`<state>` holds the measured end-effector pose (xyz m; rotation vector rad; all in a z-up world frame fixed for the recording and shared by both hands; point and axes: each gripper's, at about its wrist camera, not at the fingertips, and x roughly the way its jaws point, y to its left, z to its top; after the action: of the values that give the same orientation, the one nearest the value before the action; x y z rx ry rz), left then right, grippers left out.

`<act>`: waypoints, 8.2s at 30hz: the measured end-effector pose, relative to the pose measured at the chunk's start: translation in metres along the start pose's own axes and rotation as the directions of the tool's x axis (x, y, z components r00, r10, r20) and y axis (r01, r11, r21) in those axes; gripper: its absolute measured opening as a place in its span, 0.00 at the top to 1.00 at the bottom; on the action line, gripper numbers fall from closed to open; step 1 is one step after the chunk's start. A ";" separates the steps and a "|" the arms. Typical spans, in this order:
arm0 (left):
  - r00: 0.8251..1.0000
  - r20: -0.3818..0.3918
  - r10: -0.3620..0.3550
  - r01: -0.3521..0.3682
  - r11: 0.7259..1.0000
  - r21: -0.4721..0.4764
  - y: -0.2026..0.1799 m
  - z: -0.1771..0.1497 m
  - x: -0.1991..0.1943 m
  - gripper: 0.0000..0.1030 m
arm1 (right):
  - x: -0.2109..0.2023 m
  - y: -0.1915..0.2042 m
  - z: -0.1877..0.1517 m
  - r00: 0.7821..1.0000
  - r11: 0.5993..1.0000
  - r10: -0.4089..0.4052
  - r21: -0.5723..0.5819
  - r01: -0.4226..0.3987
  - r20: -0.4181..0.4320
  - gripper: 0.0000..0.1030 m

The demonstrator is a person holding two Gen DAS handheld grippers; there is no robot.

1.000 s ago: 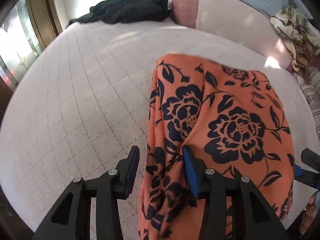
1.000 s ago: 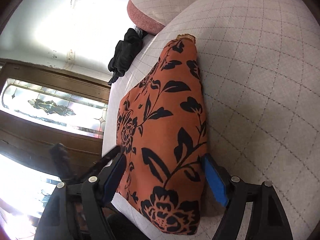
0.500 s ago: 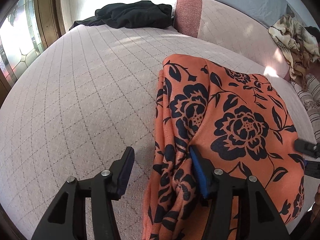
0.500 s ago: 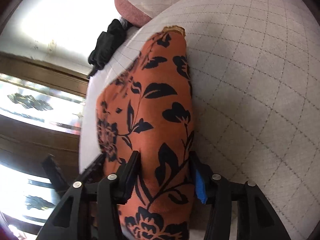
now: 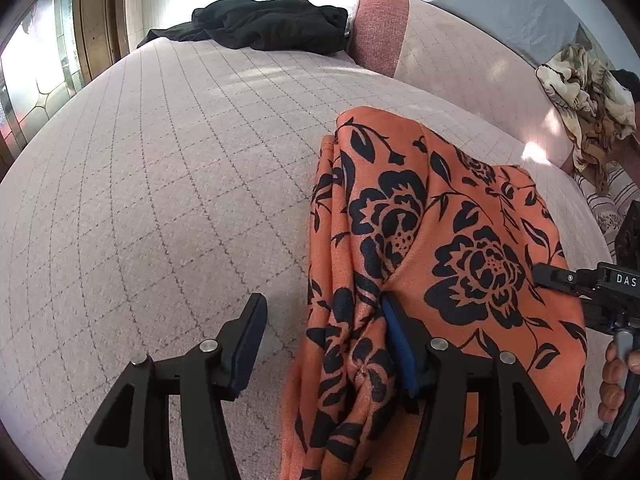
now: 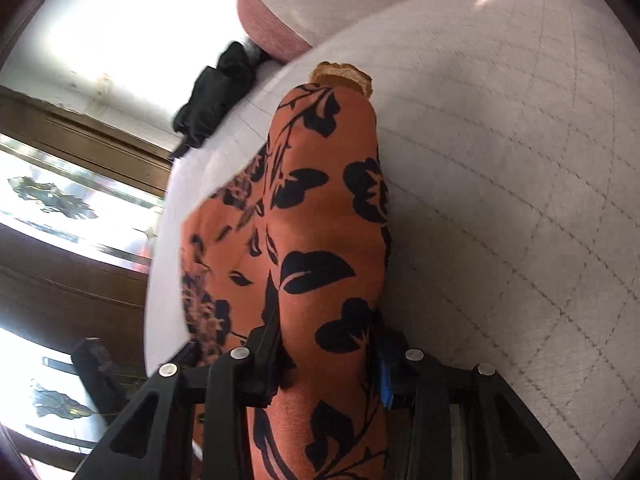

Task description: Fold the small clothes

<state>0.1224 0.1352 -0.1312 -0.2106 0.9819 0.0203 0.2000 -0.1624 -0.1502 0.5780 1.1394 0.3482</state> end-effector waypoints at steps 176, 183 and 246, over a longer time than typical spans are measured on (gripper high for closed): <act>0.942 -0.073 -0.329 0.324 0.943 -0.071 0.021 0.015 -0.037 0.77 | -0.037 0.095 -0.044 0.997 0.959 -0.039 -0.278 0.057 0.070 0.63; 0.947 -0.061 -0.315 0.317 0.948 0.019 -0.048 0.027 -0.030 0.71 | -0.095 0.032 -0.018 0.981 0.976 -0.031 -0.206 0.071 0.193 0.56; 0.976 0.207 0.068 -0.100 0.984 0.145 -0.010 -0.069 -0.193 0.05 | -0.136 0.166 -0.218 0.724 0.768 -0.495 -0.147 0.623 0.481 0.05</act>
<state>-0.0408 0.1278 -0.0069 -0.0233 0.7858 0.0423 -0.0490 -0.0467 -0.0145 -0.0008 0.7686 -0.1427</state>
